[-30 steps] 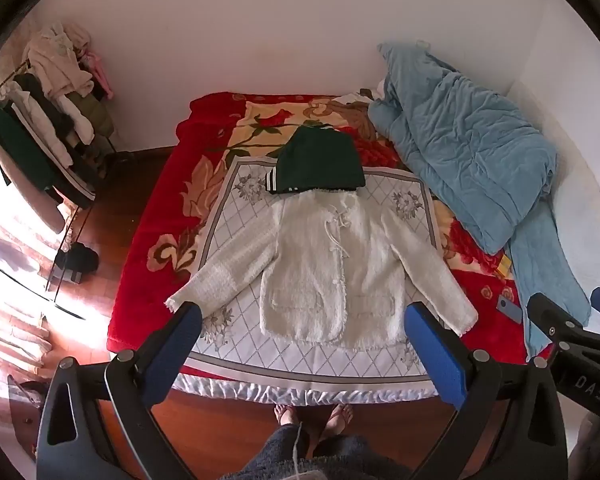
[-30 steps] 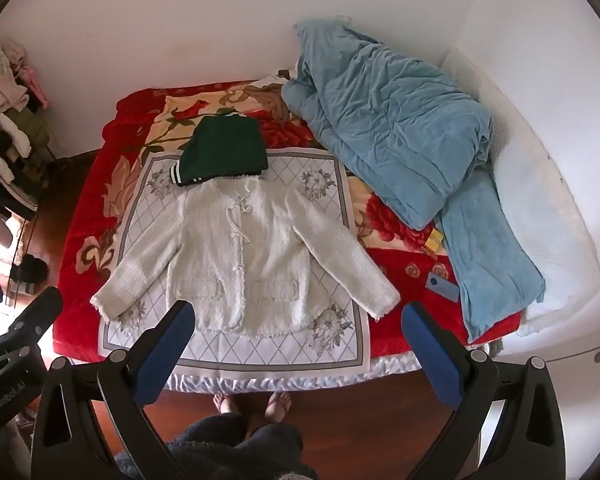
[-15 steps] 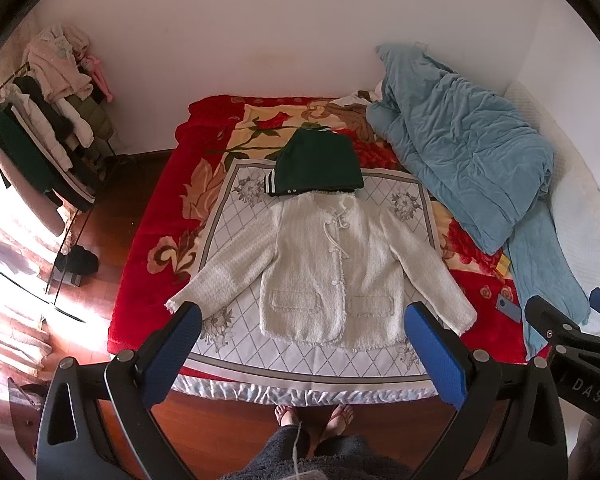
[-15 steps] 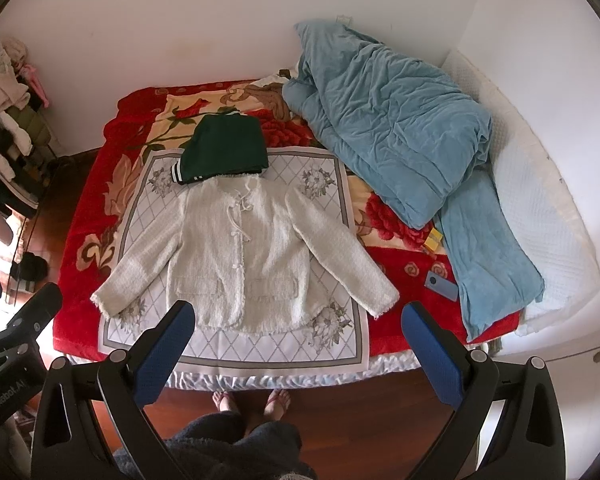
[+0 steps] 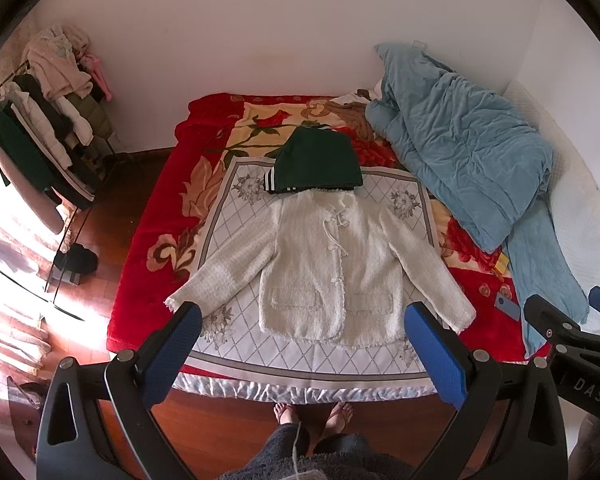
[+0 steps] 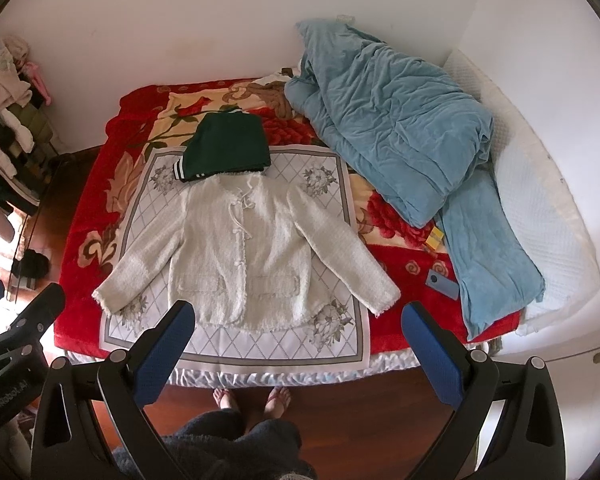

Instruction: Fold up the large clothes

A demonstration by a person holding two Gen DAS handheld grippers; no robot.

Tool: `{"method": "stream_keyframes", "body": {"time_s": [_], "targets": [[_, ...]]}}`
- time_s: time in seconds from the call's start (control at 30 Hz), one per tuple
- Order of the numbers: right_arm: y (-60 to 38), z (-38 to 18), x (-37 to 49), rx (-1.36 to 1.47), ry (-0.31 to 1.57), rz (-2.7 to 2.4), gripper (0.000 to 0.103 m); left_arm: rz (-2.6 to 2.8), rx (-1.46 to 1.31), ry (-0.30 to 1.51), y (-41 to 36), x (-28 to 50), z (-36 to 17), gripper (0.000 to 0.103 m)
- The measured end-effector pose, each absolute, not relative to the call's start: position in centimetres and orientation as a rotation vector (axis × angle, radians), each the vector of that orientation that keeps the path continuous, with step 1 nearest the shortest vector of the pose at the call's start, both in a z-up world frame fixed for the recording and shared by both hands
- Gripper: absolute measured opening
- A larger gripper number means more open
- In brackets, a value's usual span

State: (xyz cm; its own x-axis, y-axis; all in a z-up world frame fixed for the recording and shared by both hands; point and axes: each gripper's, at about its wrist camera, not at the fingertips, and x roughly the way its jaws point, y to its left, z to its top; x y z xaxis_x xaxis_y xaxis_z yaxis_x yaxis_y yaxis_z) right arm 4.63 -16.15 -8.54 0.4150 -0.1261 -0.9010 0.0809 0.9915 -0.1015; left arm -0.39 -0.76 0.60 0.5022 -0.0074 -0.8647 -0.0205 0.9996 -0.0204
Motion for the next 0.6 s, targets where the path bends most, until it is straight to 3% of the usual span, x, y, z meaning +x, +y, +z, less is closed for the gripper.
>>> {"method": "stream_keyframes", "body": {"time_s": [0.6], "targets": [[-16.01,-8.41,4.32,-0.047,1.133,-0.131,0.103,0.001,-0.029,1.042,-0.67,-1.13,0.86,0.103]]}}
